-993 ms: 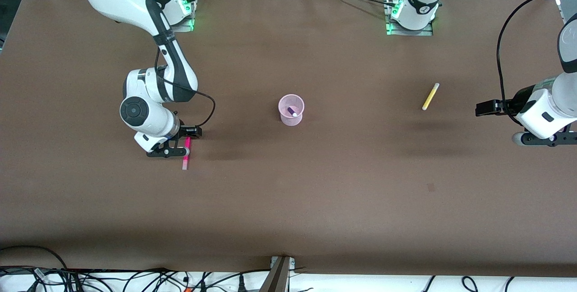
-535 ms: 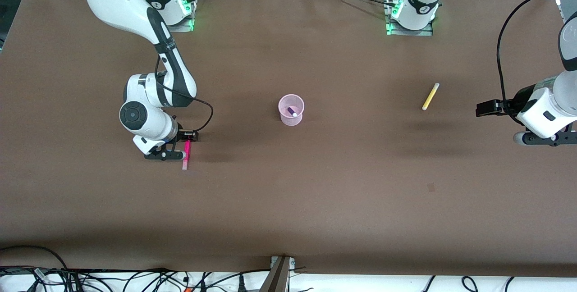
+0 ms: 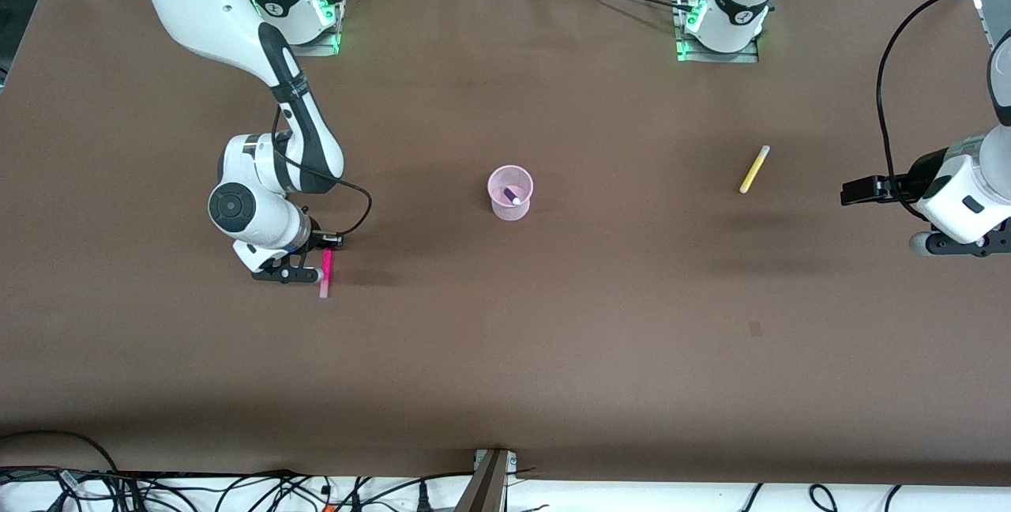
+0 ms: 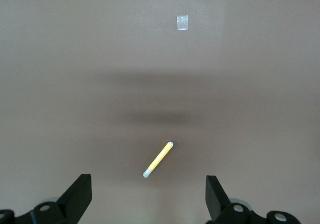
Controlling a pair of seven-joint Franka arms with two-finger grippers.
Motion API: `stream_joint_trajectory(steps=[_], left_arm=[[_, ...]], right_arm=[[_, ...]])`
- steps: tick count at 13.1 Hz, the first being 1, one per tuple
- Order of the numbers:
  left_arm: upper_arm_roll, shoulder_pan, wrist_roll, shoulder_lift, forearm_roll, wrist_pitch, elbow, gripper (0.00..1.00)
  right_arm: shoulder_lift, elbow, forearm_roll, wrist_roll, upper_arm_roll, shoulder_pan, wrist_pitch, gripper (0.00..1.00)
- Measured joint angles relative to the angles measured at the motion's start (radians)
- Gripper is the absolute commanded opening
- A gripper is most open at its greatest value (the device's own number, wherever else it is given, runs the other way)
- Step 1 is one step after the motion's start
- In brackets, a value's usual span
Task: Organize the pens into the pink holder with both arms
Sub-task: 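Lower the right gripper and close it on the pink marker, then lift the pink marker with the right gripper and carry it over the cup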
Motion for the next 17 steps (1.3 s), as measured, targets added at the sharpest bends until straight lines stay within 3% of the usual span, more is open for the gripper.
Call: stream_joint_trajectory(steps=[4,8,11,17], left_arm=[[-0.001,-0.001,0.0,0.001,0.0,0.0,0.0,1.0],[-0.001,-0.002,0.0,0.001,0.0,0.0,-0.001,1.0],[-0.001,-0.003,0.0,0.002,0.0,0.0,-0.001,1.0],[-0.003,-0.004,0.0,0.002,0.0,0.0,-0.002,1.0]], right_arm=[[0.0,0.025,0.097,0.007,0.003,0.002,-0.057,0.0],[-0.006,0.223,0.194,0.23,0.013,0.019,-0.393,0.0],[-0.015,0.302,0.372,0.391,0.037,0.07,-0.542,0.0],[-0.029,0.378,0.709,0.862,0.086,0.173,-0.524,0.0]])
